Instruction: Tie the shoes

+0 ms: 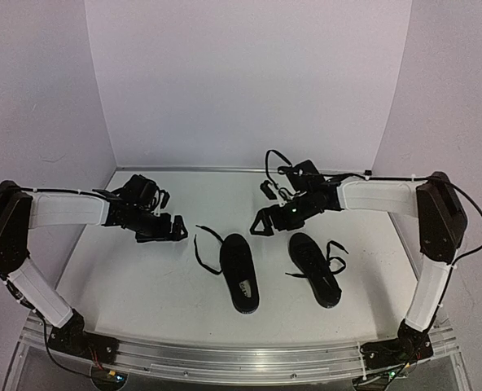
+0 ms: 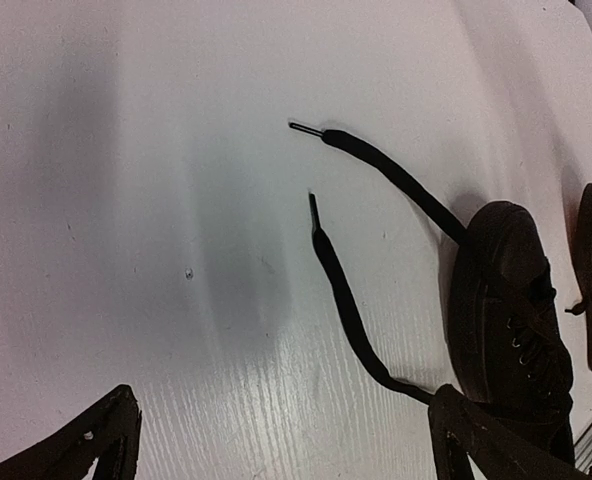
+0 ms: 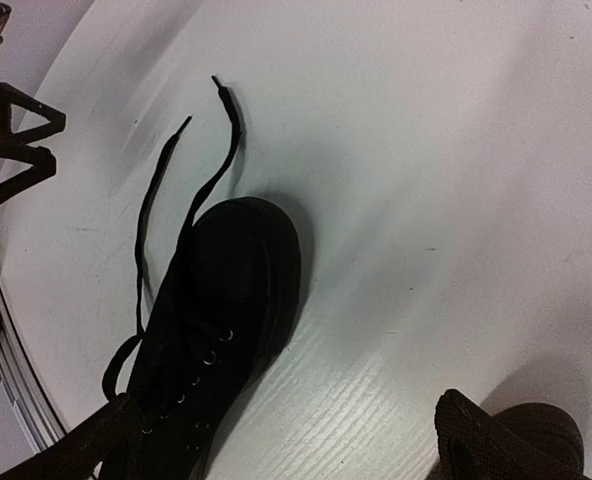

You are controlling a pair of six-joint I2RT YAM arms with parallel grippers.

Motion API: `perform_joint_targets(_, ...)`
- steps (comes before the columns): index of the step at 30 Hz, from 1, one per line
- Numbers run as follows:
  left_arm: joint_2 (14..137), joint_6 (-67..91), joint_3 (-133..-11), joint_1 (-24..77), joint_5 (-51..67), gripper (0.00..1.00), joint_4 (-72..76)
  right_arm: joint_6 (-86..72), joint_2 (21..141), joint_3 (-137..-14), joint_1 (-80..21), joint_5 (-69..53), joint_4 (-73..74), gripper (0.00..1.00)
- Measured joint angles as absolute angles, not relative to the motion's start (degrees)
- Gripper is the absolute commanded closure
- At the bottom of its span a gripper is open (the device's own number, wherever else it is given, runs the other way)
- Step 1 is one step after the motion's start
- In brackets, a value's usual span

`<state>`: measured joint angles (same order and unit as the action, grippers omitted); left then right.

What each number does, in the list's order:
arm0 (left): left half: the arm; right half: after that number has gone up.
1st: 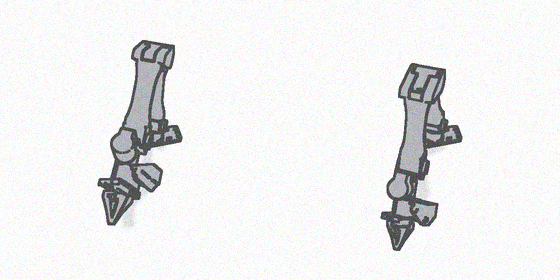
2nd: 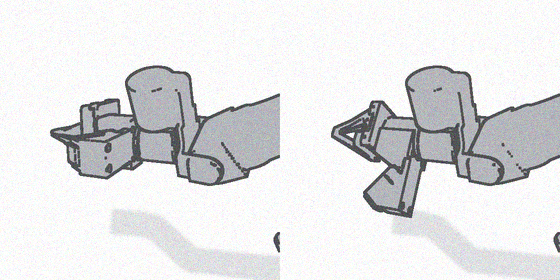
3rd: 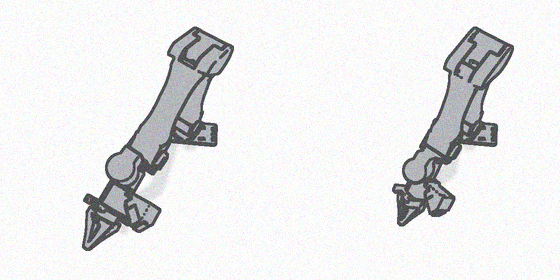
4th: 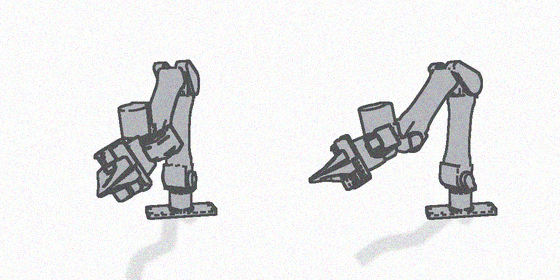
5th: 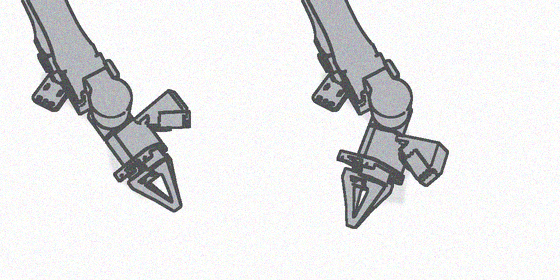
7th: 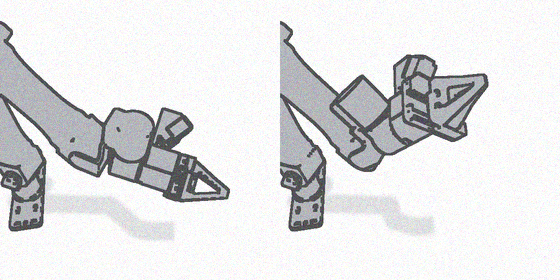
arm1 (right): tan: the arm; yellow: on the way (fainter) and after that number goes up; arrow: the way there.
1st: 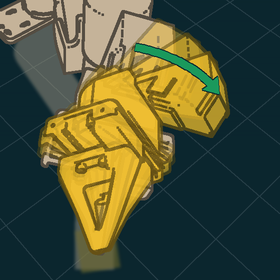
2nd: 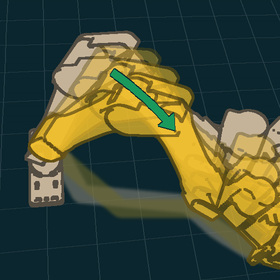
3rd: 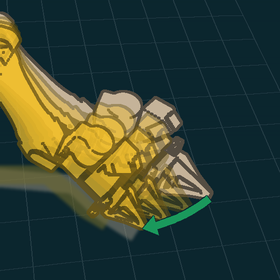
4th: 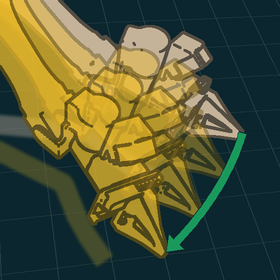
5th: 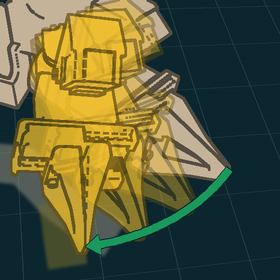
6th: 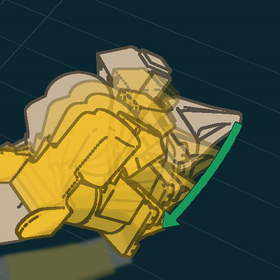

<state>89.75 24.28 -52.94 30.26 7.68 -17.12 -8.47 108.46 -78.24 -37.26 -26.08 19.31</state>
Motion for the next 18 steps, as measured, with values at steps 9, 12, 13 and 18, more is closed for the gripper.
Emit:
perform_joint_targets(9, 91.2, 24.7, -52.1, 30.3, 11.4, 0.0, -12.4, -9.9, 125.0, -93.3, -38.2, -32.8, 19.4, 0.02)
perform_joint_targets(12, 91.3, 25.4, -51.0, 30.3, 12.2, 0.0, -11.0, -10.7, 129.0, -96.4, -38.2, -35.3, 19.0, 0.06)
perform_joint_targets(13, 91.3, 25.6, -50.4, 30.3, 12.4, 0.0, -10.5, -10.9, 130.1, -97.4, -38.1, -36.1, 18.9, 0.1)
perform_joint_targets(18, 91.3, 26.5, -48.6, 30.3, 13.1, 0.0, -9.9, -12.3, 132.7, -97.9, -38.0, -39.8, 17.5, 0.29)
